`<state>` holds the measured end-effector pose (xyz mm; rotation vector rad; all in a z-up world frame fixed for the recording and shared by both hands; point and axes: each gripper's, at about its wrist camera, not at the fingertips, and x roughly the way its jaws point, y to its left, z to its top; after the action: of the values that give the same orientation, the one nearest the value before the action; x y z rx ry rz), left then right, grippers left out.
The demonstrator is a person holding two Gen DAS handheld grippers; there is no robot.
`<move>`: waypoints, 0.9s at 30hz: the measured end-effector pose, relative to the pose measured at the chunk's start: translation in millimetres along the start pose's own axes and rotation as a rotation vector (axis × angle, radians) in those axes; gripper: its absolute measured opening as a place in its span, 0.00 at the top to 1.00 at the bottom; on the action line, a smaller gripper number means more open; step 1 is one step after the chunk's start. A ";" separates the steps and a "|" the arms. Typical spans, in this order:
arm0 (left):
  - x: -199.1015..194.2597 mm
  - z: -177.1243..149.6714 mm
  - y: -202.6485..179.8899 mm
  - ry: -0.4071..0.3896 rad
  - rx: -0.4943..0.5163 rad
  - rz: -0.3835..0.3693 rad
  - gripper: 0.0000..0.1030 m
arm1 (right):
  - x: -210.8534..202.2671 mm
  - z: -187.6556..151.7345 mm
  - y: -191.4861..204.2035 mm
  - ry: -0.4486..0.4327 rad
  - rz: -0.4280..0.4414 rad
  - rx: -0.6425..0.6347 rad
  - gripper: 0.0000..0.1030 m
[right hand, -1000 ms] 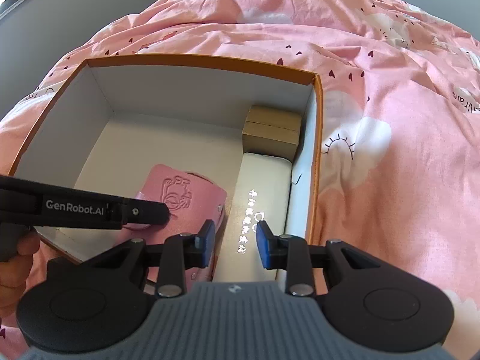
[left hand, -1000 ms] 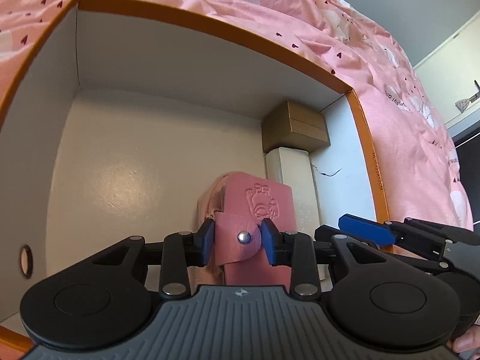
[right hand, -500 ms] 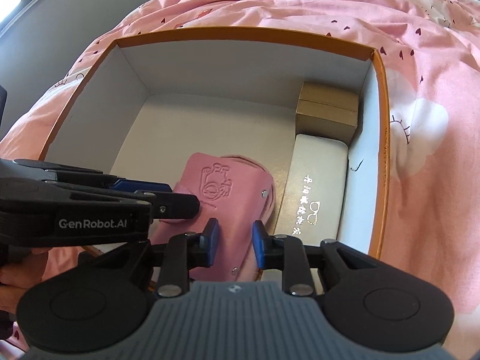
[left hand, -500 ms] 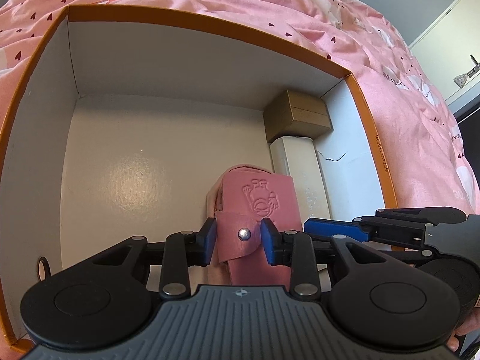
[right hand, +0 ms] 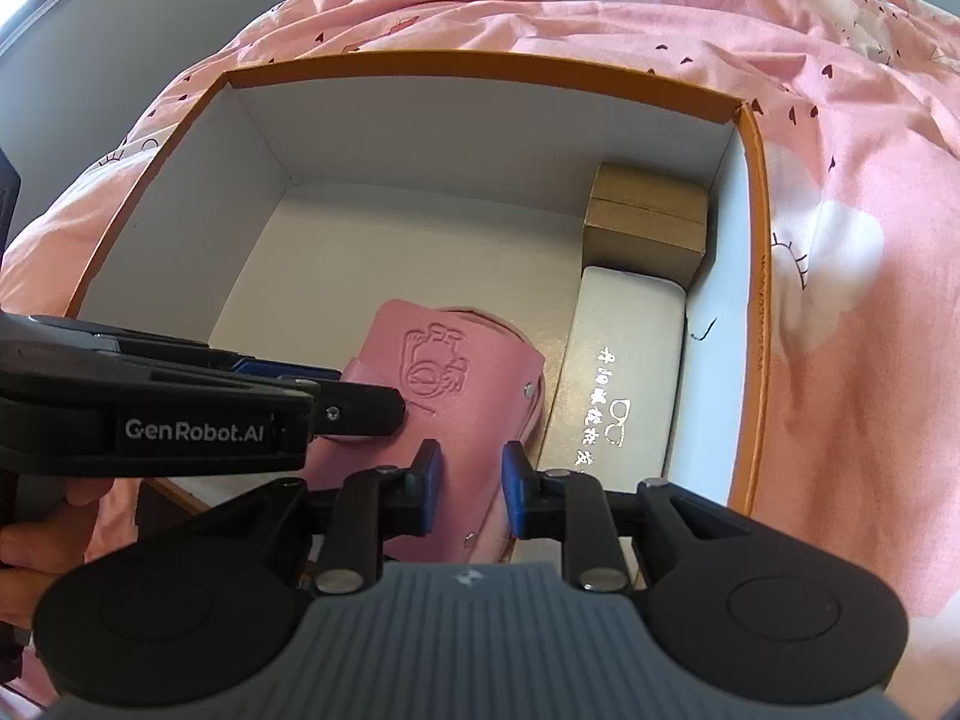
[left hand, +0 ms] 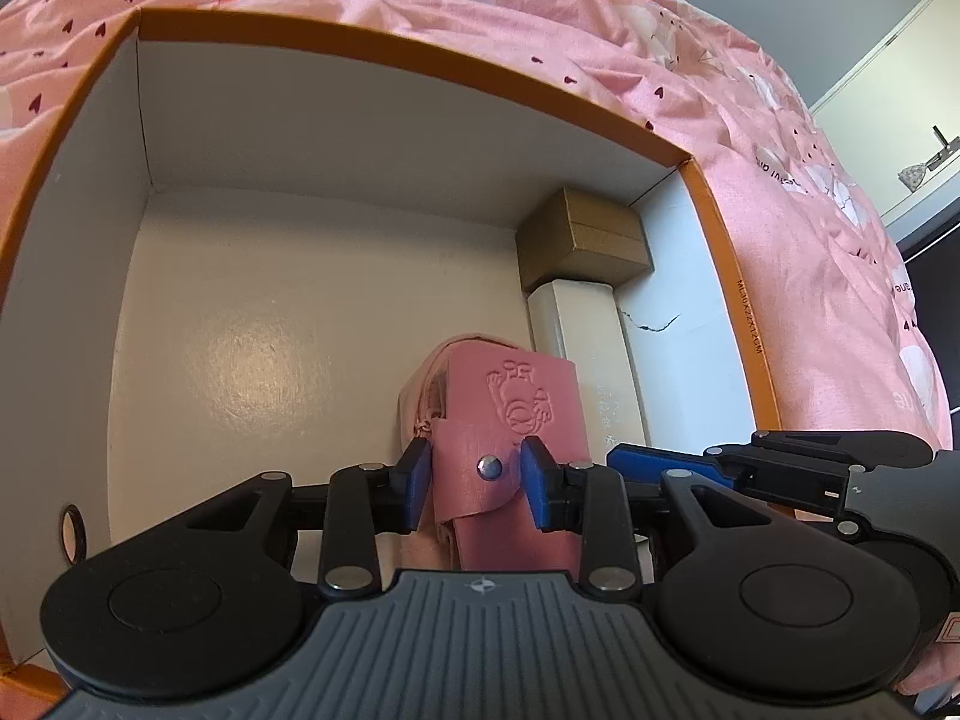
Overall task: Organize objects
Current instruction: 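Withdraw both tools from the shoebox toward the items on the bed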
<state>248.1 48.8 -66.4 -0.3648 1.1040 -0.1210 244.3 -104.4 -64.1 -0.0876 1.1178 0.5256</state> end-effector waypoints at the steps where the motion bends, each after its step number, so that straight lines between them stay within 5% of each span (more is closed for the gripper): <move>1: -5.4 -1.7 -3.1 -0.027 0.015 0.007 0.65 | -4.4 -1.8 1.5 -0.014 -0.007 -0.007 0.77; 12: -81.2 -44.6 -42.4 -0.282 0.149 0.064 0.65 | -71.8 -37.3 22.1 -0.252 -0.083 -0.030 0.64; 19: -102.1 -75.9 -49.3 -0.258 0.182 0.038 0.65 | -101.9 -79.4 37.1 -0.335 -0.107 0.005 0.54; 27: -102.7 -112.4 -30.7 -0.128 0.160 0.024 0.65 | -94.7 -120.9 46.6 -0.256 -0.083 0.049 0.49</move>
<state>104.5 22.8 -13.2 -0.2129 0.9654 -0.1616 91.6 -136.9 -26.6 -0.0226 0.8723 0.4218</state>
